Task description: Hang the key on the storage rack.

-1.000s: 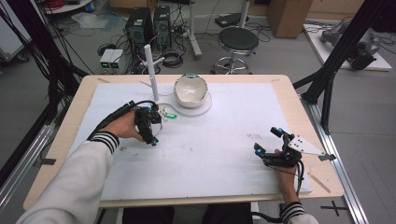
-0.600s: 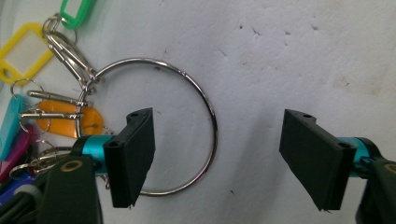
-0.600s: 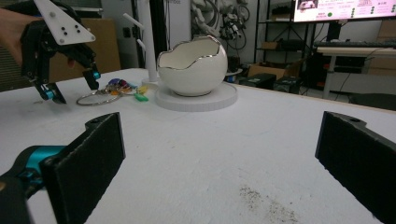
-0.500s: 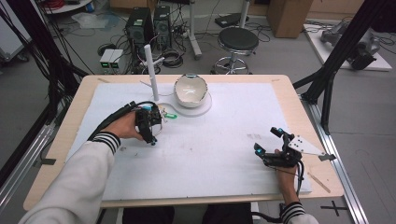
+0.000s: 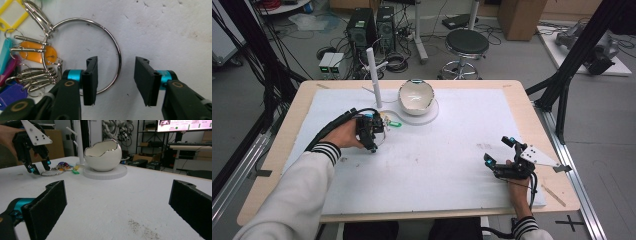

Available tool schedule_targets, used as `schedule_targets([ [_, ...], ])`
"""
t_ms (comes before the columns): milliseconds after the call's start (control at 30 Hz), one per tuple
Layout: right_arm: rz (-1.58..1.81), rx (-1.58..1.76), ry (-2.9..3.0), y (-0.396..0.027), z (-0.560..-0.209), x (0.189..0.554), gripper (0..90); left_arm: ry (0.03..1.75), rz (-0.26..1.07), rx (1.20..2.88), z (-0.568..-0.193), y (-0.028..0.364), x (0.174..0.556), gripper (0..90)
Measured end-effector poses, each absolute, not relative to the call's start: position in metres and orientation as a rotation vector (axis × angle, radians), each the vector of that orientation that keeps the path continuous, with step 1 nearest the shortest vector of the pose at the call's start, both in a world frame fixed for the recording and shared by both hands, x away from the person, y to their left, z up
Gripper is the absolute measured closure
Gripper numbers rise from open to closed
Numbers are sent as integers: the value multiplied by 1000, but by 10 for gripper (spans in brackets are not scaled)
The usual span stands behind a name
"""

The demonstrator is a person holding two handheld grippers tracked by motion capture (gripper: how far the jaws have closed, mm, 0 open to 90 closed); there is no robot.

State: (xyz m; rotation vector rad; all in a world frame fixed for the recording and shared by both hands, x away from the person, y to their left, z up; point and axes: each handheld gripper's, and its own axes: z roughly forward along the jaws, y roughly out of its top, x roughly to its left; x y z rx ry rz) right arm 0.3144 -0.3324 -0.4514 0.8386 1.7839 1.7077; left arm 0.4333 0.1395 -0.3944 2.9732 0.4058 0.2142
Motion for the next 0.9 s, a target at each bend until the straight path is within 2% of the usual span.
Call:
schedule_targets([
  [633,1703,831,1786,-332,-451,314,9,377,205,3028,-400,134,433,739],
  [900,1706,830,1784,-332,-451,314,9,367,193,3037,-402,133,434,781],
])
